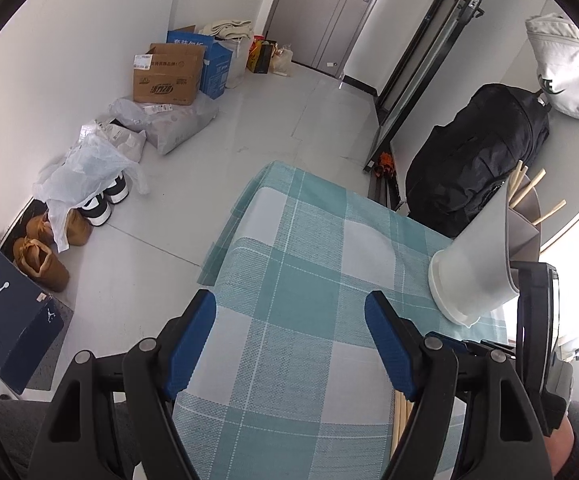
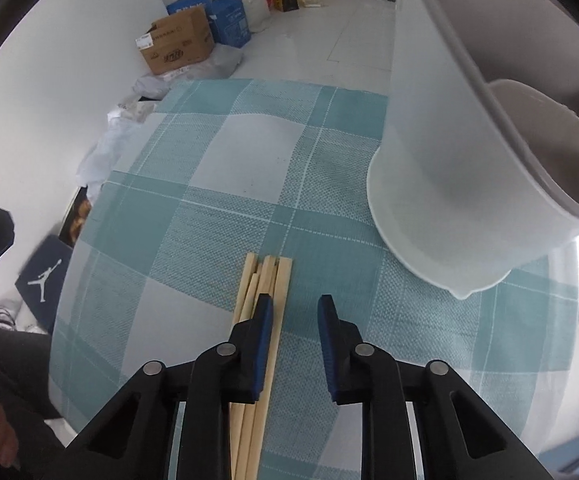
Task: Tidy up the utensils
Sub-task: 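Close the right gripper on a wooden stick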
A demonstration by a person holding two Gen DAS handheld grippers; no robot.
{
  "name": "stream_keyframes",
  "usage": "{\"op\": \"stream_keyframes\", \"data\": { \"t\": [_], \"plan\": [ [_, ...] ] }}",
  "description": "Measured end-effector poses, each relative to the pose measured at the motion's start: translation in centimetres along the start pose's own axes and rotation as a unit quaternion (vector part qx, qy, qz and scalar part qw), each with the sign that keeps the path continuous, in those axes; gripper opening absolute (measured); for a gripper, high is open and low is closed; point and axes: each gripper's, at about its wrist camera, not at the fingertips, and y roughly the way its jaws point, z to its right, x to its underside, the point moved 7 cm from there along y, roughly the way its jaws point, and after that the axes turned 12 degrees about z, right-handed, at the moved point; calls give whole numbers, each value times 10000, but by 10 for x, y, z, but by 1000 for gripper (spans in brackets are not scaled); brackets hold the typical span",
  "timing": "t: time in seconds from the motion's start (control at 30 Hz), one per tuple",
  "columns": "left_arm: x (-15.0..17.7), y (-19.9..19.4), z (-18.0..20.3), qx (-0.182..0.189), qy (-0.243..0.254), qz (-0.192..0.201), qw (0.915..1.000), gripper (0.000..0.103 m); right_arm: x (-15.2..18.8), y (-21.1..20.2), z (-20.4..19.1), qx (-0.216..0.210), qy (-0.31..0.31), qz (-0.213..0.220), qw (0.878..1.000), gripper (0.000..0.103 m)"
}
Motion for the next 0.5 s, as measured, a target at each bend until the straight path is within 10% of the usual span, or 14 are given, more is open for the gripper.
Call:
{"op": "stream_keyframes", "data": {
  "t": [0.5],
  "plan": [
    [2,3,-24,-53,-538,-222,9983,73,-16,3,1,310,-133,-61,9994,20]
  ]
}}
